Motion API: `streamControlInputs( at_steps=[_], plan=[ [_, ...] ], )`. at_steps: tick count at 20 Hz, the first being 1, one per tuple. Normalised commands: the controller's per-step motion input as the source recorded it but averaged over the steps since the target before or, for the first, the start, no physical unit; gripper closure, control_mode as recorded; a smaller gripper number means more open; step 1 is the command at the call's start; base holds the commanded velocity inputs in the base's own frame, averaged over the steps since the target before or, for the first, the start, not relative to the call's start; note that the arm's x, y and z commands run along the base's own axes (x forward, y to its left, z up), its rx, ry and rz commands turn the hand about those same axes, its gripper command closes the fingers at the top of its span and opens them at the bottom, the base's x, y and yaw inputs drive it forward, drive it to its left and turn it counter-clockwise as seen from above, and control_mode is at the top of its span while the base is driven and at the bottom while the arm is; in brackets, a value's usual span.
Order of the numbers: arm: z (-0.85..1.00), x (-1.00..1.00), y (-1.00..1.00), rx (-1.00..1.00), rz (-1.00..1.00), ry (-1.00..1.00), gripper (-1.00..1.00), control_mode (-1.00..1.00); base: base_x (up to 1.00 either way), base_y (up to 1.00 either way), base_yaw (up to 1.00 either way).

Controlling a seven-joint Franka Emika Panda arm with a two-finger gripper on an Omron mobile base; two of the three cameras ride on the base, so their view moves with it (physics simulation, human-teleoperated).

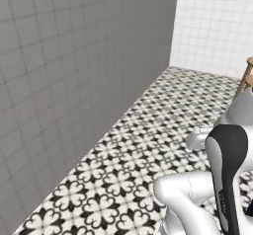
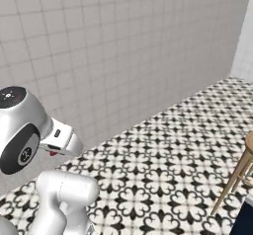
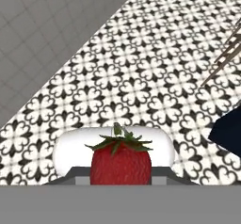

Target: Take the strawberry from the fridge and place it on top of the pancake, located on the dining counter.

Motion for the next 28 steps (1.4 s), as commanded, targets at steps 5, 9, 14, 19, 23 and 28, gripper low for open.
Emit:
streamControlInputs(
  at_steps=[5, 9, 14, 19, 23, 28],
  plan=[
    [0.0, 0.0, 0.0, 0.0, 0.0, 0.0, 1.0, 1.0, 0.84, 0.38, -0.61],
    [0.0, 0.0, 0.0, 0.0, 0.0, 0.0, 1.0, 1.0, 0.99, 0.41, -0.68],
    [0.0, 0.0, 0.0, 0.0, 0.0, 0.0, 1.0, 1.0, 0.97, 0.56, -0.71],
    [0.0, 0.0, 0.0, 0.0, 0.0, 0.0, 1.0, 1.0, 0.97, 0.6, -0.72],
    [0.0, 0.0, 0.0, 0.0, 0.0, 0.0, 1.0, 1.0, 0.9, 0.56, -0.75],
    [0.0, 0.0, 0.0, 0.0, 0.0, 0.0, 1.0, 1.0, 0.74, 0.46, -0.8]
  ],
)
